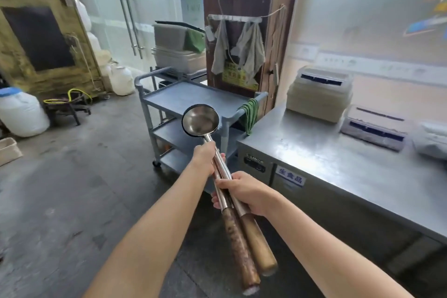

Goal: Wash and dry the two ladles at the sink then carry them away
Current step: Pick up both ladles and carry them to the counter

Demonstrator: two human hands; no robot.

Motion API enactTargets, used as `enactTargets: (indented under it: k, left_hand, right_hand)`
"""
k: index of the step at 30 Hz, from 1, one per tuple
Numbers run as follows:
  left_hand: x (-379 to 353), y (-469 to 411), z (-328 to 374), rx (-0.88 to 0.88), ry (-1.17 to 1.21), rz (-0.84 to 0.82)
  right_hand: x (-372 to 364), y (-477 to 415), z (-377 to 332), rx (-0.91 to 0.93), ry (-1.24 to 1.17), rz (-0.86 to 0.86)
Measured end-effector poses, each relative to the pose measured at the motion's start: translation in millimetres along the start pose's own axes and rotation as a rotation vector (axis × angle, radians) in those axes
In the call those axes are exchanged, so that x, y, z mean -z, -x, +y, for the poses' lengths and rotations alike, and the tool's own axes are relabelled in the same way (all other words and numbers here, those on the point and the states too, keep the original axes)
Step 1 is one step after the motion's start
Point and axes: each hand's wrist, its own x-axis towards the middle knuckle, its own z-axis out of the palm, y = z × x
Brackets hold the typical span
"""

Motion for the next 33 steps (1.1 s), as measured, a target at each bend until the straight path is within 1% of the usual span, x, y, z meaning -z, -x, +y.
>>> enactTargets:
  k: [6, 10, 20, 27, 33]
  left_hand:
    - [-133.8, -9.1, -29.8, 0.017, -0.111, -0.190]
    - [-225.5, -20.0, -55.6, 0.088, -0.203, -0.328]
    - [-445.7, -30.7, -94.9, 0.151, -0.367, -0.578]
    - [-565.4, 2.3, -137.7, 0.194, -0.414, -0.767]
    - [-654.4, 38.7, -195.7, 0.238, -0.480, -0.862]
  right_hand:
    - [105.1, 12.1, 7.6, -0.004, -0.107, 0.181]
    - [177.7, 17.5, 12.8, 0.003, -0.191, 0.289]
    - [357.2, 18.0, 11.8, 0.027, -0.312, 0.592]
    - [450.7, 50.8, 28.8, 0.062, -0.401, 0.742]
    - [526.3, 97.5, 55.3, 0.051, -0.467, 0.836]
